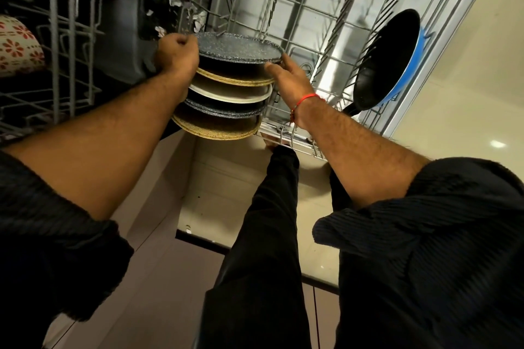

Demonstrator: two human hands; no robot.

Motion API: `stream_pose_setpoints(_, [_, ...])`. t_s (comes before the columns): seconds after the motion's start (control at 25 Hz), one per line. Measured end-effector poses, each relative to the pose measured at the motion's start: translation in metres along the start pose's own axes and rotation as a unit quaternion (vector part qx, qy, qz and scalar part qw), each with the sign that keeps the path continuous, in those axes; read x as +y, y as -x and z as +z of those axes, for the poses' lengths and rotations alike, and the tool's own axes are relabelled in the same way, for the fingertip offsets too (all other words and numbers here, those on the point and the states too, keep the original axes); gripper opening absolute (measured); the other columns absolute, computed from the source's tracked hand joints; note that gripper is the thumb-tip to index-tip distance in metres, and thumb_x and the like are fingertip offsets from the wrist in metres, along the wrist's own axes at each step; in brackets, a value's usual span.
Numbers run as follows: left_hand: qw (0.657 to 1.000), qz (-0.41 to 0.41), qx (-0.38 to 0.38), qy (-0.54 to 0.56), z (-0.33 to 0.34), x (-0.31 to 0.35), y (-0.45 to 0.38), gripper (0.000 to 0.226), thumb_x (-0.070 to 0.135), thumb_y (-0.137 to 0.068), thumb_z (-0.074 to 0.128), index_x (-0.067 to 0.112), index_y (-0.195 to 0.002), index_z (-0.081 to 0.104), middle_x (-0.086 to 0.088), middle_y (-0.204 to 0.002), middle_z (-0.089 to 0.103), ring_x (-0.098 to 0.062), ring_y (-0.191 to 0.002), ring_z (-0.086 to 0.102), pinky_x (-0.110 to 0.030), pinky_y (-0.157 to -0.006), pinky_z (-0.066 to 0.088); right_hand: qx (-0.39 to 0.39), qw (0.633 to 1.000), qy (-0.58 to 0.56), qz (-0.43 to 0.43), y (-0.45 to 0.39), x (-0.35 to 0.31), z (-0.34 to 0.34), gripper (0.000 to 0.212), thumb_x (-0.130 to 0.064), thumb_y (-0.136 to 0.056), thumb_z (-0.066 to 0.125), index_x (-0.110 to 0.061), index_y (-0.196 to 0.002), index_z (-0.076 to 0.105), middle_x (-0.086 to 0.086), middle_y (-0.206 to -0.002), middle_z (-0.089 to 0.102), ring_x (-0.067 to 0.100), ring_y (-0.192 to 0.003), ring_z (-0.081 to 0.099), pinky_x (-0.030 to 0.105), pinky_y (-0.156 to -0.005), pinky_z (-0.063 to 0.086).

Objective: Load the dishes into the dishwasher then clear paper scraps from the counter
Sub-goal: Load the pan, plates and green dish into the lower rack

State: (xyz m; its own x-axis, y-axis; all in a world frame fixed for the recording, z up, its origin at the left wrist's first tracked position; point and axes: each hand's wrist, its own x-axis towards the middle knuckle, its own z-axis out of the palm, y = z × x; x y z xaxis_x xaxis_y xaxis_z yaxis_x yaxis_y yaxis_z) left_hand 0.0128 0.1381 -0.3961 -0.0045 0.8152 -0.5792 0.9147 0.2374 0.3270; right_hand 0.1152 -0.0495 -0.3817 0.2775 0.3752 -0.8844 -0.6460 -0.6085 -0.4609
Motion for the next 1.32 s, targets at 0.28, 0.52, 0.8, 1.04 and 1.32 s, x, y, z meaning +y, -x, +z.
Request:
stream_pose_setpoints(0.28, [0.999,-0.016,0.04,0.022,-0.004,0.004,0.009,0.023,0.041,-0.083,0.069,0.019,-0.092,0.068,0.004,-0.087,0.071,-0.012,-0.074,0.069,-0.03,-0.056,0.059,-0.018,0.999,0.028,-0.007,-0.009,0.007,0.002,0.07,-0.02,-0.092,0.063,-0.024,-0.152,0.029,0.003,-0.149,0.045,0.017,-0.129,0.049,0.031,-0.108,0.041])
stream_pose_setpoints(0.52, [0.991,0.028,0.111,0.074,-0.015,0.005,0.038,0.028,0.034,-0.086,0.063,0.012,-0.101,0.072,-0.002,-0.092,0.072,-0.012,-0.069,0.071,-0.026,-0.04,0.054,-0.002,0.999,0.013,-0.033,0.006,0.006,0.004,0.056,-0.012,-0.093,0.06,-0.019,-0.146,0.042,-0.006,-0.125,0.06,-0.004,-0.092,0.056,0.007,-0.075,0.046])
stream_pose_setpoints(0.8, [0.985,0.052,0.142,0.084,-0.016,0.007,0.055,0.03,0.034,-0.082,0.061,0.013,-0.099,0.073,0.001,-0.088,0.071,-0.011,-0.061,0.07,-0.031,-0.041,0.056,0.057,0.996,0.026,-0.056,0.006,0.016,0.002,0.043,-0.019,-0.093,0.059,-0.018,-0.136,0.056,-0.01,-0.113,0.066,-0.003,-0.087,0.062,0.017,-0.083,0.053])
stream_pose_setpoints(1.04, [0.983,0.07,0.138,0.1,-0.013,0.004,0.057,0.07,0.053,-0.071,0.056,0.012,-0.127,0.065,-0.012,-0.107,0.07,-0.017,-0.068,0.073,-0.025,-0.041,0.055,0.083,0.995,0.007,-0.062,0.012,0.028,0.001,0.039,-0.02,-0.091,0.062,-0.02,-0.131,0.061,0.002,-0.113,0.068,0.031,-0.108,0.061,0.036,-0.086,0.053])
stream_pose_setpoints(1.32, [0.988,0.024,0.082,0.126,-0.004,0.005,0.053,0.054,0.027,-0.096,0.062,0.013,-0.146,0.048,0.004,-0.09,0.067,-0.004,-0.053,0.068,-0.021,-0.045,0.054,0.063,0.997,0.025,-0.046,0.008,0.027,-0.001,0.048,-0.02,-0.094,0.06,-0.02,-0.141,0.05,-0.025,-0.1,0.063,0.016,-0.102,0.067,0.026,-0.09,0.052])
